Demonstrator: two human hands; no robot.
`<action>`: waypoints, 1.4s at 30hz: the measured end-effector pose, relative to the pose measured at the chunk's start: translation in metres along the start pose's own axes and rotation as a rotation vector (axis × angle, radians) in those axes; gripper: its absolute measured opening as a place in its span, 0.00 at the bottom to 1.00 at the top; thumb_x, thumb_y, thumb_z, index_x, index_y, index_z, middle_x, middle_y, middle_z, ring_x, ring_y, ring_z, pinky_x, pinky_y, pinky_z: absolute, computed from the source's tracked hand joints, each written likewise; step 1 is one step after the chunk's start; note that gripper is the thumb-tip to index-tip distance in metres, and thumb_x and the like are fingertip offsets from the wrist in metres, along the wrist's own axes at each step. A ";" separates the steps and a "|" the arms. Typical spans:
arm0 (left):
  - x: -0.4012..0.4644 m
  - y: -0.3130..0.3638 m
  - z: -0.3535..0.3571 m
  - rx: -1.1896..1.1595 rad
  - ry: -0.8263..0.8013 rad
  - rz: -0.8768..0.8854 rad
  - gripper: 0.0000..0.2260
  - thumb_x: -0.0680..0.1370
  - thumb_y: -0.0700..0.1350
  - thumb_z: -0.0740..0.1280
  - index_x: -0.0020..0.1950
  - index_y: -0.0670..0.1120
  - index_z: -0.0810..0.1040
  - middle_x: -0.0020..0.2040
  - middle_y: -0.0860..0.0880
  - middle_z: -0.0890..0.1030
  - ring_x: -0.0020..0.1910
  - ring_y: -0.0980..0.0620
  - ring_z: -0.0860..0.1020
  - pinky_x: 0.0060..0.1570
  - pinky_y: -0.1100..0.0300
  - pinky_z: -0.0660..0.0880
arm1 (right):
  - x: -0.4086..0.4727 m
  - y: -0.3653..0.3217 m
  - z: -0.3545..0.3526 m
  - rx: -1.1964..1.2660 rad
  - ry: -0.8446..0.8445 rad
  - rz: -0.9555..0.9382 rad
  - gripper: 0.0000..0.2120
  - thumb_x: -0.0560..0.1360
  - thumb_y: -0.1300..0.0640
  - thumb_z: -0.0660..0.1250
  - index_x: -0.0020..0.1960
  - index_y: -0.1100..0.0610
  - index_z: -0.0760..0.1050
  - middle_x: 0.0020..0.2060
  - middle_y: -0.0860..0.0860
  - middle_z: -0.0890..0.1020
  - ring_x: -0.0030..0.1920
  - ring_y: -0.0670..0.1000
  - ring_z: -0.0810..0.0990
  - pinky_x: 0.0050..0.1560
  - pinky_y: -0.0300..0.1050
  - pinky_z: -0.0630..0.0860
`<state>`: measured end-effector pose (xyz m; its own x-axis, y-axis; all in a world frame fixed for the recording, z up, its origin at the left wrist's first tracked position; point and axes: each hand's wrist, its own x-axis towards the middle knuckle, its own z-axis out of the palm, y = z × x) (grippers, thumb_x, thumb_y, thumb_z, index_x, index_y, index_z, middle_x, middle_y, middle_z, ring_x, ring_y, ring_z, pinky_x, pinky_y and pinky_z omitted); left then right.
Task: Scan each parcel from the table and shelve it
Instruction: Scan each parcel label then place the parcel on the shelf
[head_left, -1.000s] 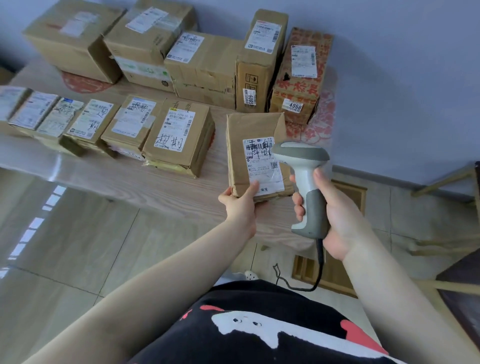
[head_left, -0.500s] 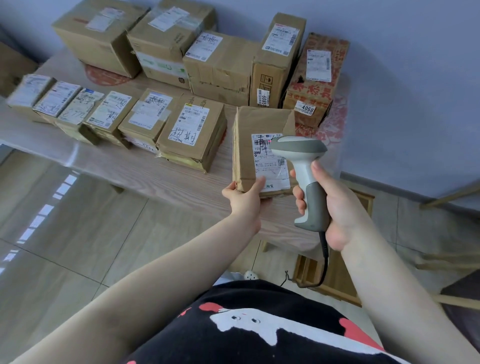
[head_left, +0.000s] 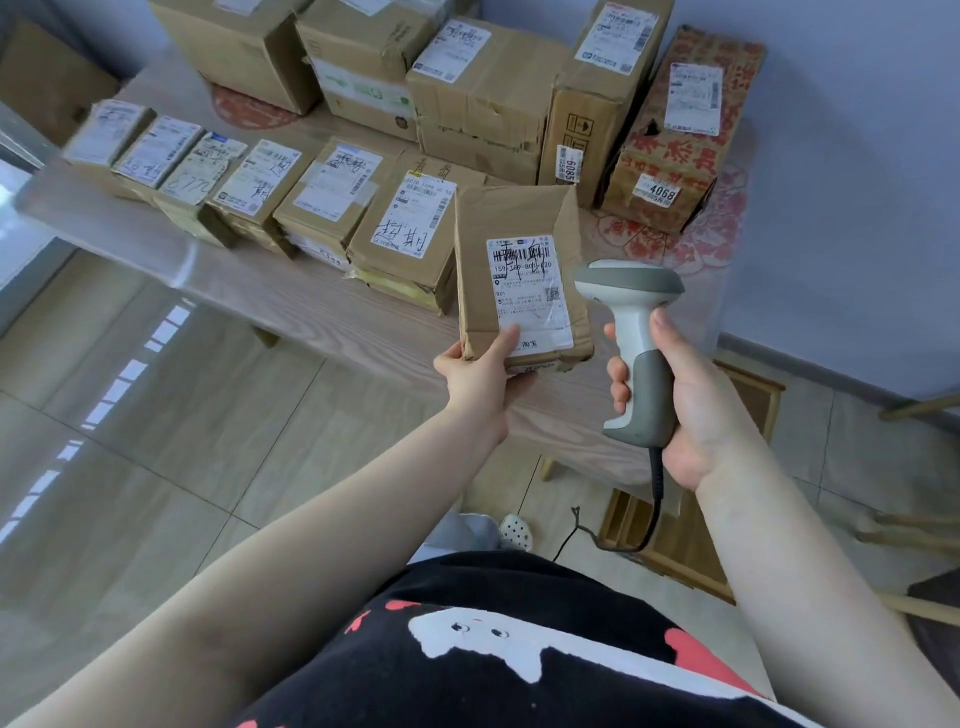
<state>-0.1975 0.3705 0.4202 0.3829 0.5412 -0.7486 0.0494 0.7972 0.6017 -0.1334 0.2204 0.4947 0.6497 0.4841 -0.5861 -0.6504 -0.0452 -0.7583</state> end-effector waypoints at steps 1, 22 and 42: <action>-0.002 0.006 -0.008 0.001 0.009 0.005 0.26 0.74 0.42 0.76 0.63 0.47 0.62 0.57 0.46 0.76 0.52 0.47 0.82 0.49 0.49 0.83 | 0.002 0.003 0.003 -0.010 -0.007 0.005 0.21 0.78 0.38 0.62 0.56 0.54 0.82 0.35 0.49 0.79 0.33 0.46 0.75 0.39 0.39 0.72; -0.066 0.103 -0.379 -0.306 0.539 0.255 0.28 0.76 0.43 0.73 0.69 0.46 0.60 0.57 0.48 0.77 0.55 0.46 0.82 0.55 0.49 0.82 | 0.019 0.136 0.240 -0.488 -0.369 0.162 0.18 0.80 0.41 0.59 0.53 0.53 0.80 0.31 0.48 0.76 0.30 0.46 0.72 0.36 0.41 0.68; -0.047 0.214 -0.665 -0.780 0.853 0.297 0.31 0.75 0.44 0.76 0.69 0.43 0.60 0.62 0.45 0.73 0.51 0.51 0.80 0.55 0.44 0.81 | 0.014 0.277 0.594 -0.865 -0.779 0.247 0.21 0.79 0.38 0.60 0.57 0.54 0.79 0.33 0.49 0.77 0.31 0.46 0.74 0.36 0.41 0.71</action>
<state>-0.8185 0.6933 0.3991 -0.4668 0.5000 -0.7295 -0.6240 0.3983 0.6723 -0.5380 0.7341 0.4459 -0.0648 0.7666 -0.6389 -0.0488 -0.6419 -0.7652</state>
